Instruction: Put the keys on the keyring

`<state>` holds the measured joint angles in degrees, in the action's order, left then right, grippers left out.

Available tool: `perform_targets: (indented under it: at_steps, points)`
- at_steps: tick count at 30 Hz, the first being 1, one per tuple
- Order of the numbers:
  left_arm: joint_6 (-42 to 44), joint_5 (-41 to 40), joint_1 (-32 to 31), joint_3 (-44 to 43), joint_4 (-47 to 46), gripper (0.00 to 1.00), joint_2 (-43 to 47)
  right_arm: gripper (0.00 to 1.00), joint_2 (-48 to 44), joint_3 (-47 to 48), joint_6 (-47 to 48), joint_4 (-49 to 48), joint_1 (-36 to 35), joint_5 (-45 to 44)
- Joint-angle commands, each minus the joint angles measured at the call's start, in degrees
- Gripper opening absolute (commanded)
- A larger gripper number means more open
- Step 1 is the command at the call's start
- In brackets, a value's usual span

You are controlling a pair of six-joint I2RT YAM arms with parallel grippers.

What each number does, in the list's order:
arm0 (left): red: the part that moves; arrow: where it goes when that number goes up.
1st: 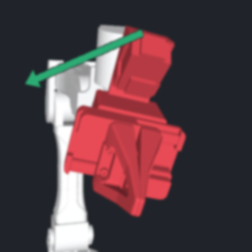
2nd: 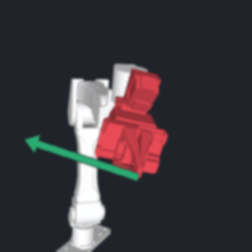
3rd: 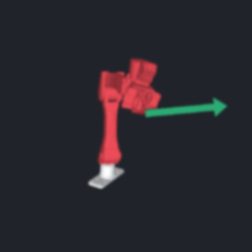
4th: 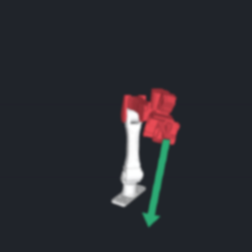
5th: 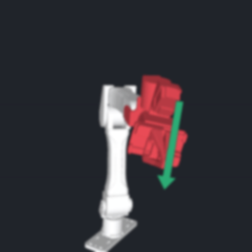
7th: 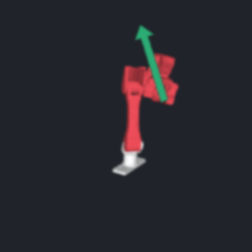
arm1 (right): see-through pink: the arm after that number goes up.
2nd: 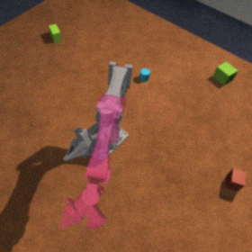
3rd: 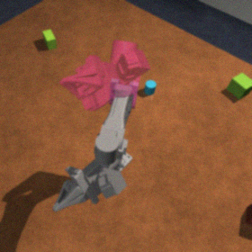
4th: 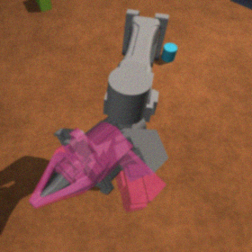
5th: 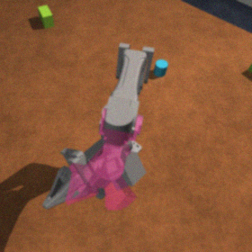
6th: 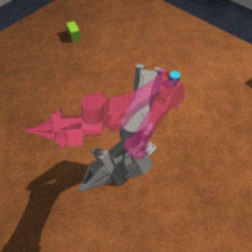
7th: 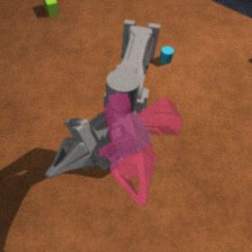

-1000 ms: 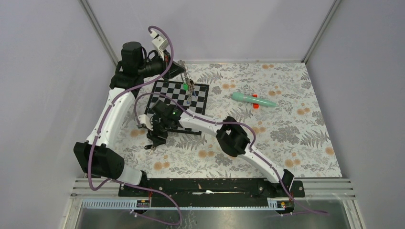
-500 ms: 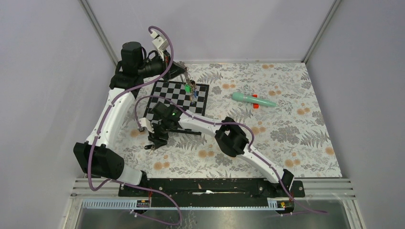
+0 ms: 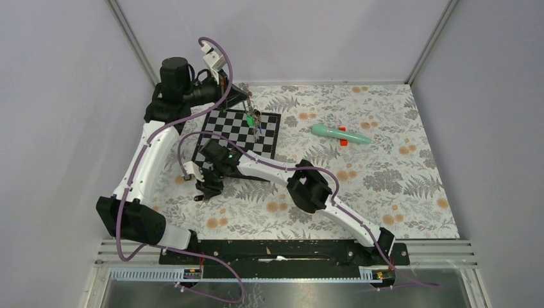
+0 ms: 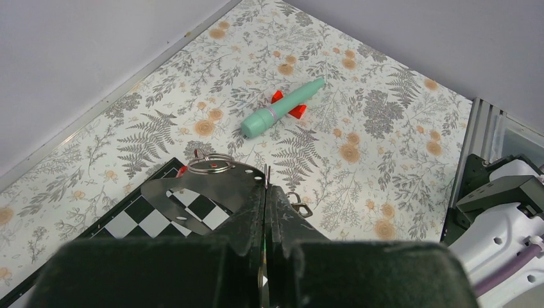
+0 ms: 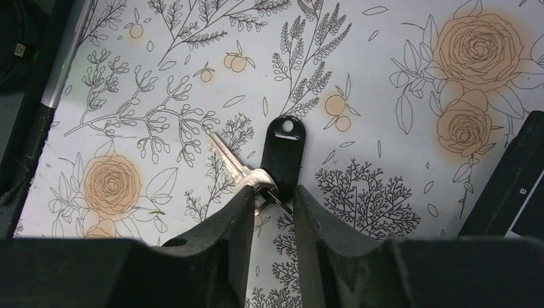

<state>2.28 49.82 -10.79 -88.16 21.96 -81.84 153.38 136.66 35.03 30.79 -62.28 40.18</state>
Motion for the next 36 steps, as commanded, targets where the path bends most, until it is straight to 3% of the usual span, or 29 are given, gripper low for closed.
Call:
perform_targets:
  at_steps: [1,21,26,36]
  points:
    - [1.34,1.86,0.3,-0.88,-1.74,0.0,2.72,0.33,1.69,0.37,1.34,2.94,-0.75,-0.1]
    - [1.03,2.43,0.27,-1.02,-1.83,0.0,2.36,0.07,-4.58,-5.19,5.42,7.9,-0.69,-0.98]
    - [1.3,2.41,0.26,-1.49,-1.93,0.0,1.86,0.0,-10.26,-11.76,6.37,8.67,-0.57,-1.14]
    - [2.0,2.26,0.24,-1.88,-1.94,0.0,1.69,0.0,-26.58,-29.23,5.97,8.59,1.06,-1.12]
